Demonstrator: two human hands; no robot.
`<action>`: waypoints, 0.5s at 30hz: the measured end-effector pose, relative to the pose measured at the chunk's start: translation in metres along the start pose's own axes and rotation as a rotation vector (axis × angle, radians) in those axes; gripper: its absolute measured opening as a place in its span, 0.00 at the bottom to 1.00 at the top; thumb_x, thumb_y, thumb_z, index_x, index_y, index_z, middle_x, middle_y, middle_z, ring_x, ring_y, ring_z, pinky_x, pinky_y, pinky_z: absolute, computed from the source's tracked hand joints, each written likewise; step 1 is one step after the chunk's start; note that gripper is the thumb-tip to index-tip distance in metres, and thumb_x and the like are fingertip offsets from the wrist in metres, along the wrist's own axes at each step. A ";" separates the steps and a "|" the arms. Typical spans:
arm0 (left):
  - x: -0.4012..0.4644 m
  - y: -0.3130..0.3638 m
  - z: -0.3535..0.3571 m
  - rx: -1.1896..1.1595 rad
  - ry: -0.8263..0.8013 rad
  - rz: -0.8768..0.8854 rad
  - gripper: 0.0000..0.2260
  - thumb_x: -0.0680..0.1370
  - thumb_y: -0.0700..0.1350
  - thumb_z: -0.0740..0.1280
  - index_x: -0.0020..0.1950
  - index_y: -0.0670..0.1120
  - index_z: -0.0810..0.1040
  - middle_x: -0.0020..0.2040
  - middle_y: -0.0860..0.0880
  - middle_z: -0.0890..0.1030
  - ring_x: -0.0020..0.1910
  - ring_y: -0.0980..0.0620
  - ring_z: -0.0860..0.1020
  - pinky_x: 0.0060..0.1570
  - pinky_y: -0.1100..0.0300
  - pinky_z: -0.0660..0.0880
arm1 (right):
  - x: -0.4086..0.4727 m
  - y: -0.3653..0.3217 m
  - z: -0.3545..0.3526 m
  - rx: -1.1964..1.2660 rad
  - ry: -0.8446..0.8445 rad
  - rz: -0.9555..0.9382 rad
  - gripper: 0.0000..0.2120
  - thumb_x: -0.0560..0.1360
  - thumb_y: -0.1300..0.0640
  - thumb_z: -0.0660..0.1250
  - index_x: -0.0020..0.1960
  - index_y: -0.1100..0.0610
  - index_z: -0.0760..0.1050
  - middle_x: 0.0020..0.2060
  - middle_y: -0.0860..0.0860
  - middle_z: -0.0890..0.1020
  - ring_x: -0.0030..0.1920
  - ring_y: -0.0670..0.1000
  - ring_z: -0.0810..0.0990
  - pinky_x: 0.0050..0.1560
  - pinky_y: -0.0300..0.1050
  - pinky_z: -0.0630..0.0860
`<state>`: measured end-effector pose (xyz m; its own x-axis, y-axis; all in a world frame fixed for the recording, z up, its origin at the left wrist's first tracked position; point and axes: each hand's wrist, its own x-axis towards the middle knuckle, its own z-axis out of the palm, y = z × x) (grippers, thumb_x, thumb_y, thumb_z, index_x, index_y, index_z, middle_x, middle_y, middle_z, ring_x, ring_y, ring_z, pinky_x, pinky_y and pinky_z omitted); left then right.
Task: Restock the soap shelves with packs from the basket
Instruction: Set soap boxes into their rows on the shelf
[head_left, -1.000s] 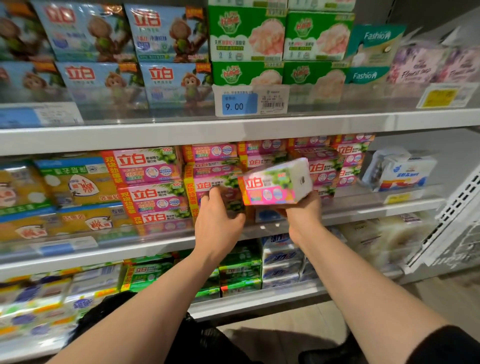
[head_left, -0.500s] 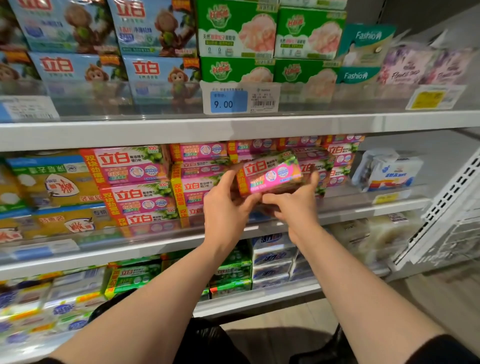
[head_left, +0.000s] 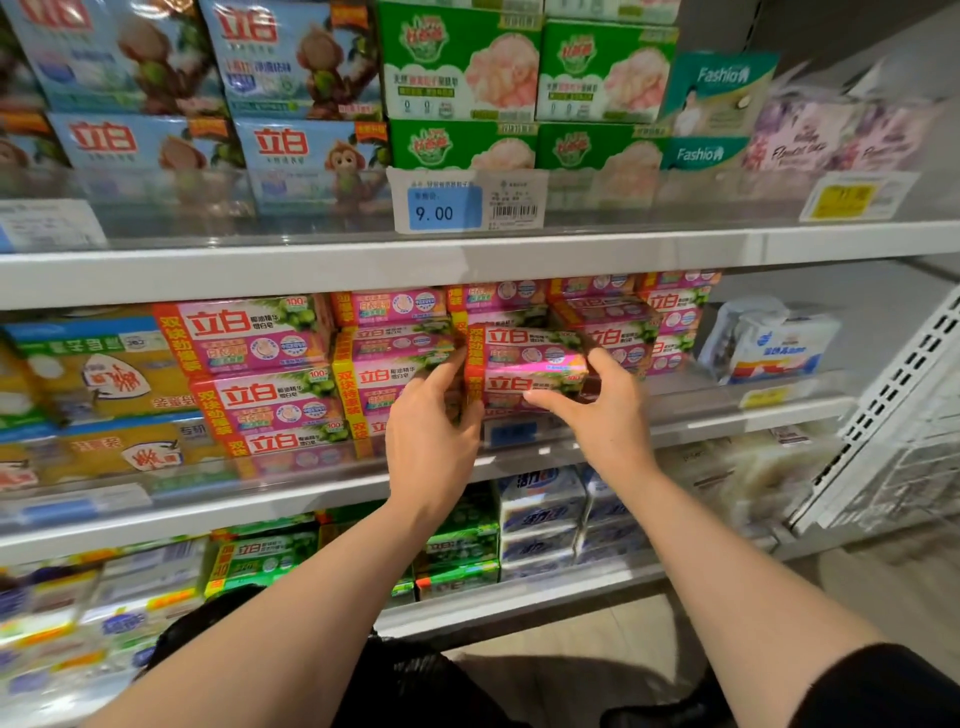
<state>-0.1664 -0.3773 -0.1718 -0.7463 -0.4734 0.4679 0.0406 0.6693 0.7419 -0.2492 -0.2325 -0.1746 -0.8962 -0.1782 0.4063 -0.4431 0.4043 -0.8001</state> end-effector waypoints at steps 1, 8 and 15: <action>-0.001 0.000 -0.001 0.013 0.018 -0.011 0.24 0.76 0.42 0.71 0.71 0.48 0.72 0.56 0.48 0.81 0.52 0.51 0.79 0.57 0.59 0.75 | 0.000 -0.001 0.000 -0.001 -0.004 -0.012 0.21 0.65 0.44 0.77 0.47 0.57 0.75 0.41 0.46 0.82 0.43 0.47 0.80 0.47 0.52 0.79; -0.008 -0.001 -0.005 0.039 -0.002 0.024 0.23 0.75 0.41 0.72 0.69 0.46 0.74 0.56 0.50 0.79 0.53 0.53 0.79 0.55 0.61 0.75 | 0.003 -0.007 0.011 -0.205 0.060 -0.067 0.12 0.73 0.55 0.72 0.48 0.59 0.70 0.44 0.53 0.75 0.45 0.53 0.73 0.41 0.44 0.66; -0.010 -0.004 -0.001 0.114 -0.150 0.010 0.27 0.75 0.39 0.71 0.73 0.46 0.68 0.61 0.49 0.73 0.60 0.48 0.74 0.59 0.51 0.76 | 0.005 -0.016 0.027 -0.310 0.215 0.079 0.10 0.75 0.61 0.69 0.52 0.60 0.70 0.46 0.57 0.80 0.47 0.57 0.77 0.46 0.50 0.75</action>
<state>-0.1582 -0.3761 -0.1789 -0.8373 -0.3812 0.3919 -0.0203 0.7380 0.6745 -0.2466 -0.2640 -0.1714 -0.8876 0.0431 0.4585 -0.3161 0.6670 -0.6747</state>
